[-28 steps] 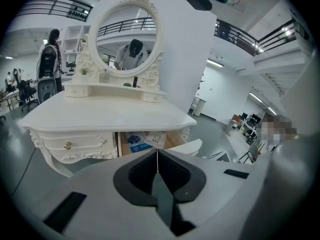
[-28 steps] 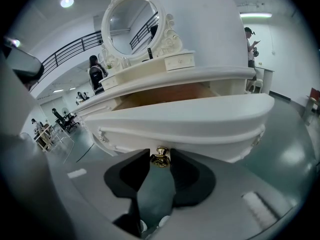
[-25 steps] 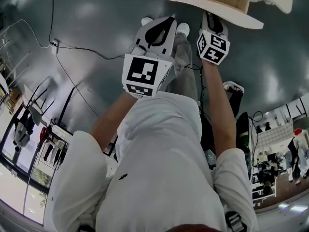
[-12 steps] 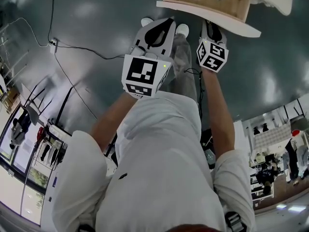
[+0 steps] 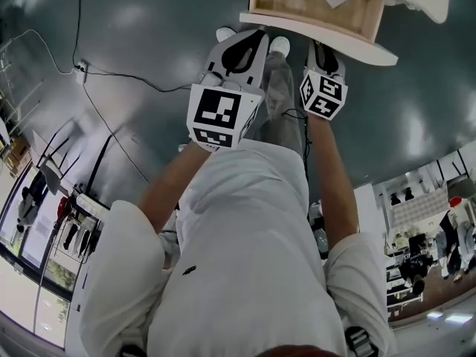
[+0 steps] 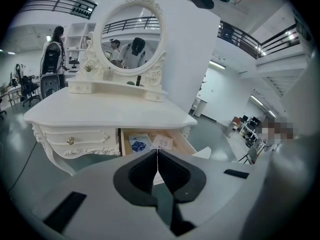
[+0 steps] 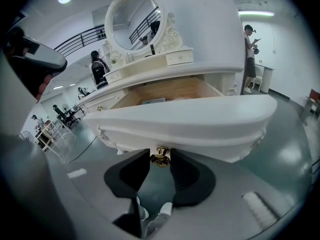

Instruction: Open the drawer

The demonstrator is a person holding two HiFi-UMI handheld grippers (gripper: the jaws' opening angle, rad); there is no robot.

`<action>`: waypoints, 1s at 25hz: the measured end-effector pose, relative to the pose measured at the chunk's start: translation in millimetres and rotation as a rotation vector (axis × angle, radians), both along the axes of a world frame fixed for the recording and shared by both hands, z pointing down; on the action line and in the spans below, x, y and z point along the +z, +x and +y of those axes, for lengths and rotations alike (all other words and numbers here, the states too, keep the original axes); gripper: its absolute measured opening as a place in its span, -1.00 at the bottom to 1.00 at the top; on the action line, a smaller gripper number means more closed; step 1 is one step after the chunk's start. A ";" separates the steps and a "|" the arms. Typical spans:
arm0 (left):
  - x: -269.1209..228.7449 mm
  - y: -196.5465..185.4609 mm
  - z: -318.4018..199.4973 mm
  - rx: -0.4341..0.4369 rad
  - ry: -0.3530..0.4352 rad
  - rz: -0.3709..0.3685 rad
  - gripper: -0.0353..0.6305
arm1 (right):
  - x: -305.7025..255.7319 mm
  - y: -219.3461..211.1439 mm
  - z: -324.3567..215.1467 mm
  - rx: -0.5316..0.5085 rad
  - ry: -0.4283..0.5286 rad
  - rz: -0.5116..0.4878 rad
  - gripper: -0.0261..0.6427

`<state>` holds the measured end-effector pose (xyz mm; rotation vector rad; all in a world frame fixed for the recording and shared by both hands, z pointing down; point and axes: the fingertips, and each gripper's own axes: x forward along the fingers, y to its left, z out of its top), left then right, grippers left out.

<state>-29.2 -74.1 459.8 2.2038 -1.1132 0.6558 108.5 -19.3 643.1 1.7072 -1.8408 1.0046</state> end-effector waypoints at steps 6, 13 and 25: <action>0.9 -3.1 -3.6 0.002 -0.005 0.000 -0.85 | -0.7 -3.9 11.4 0.003 -0.014 0.003 -0.51; 4.3 0.1 -8.9 0.005 -0.011 -0.002 -0.86 | -0.7 -3.9 12.0 -0.017 -0.014 -0.011 -0.51; 0.4 6.9 -10.7 0.020 -0.002 -0.007 -0.85 | -4.7 -4.3 12.8 -0.021 0.004 -0.008 -0.42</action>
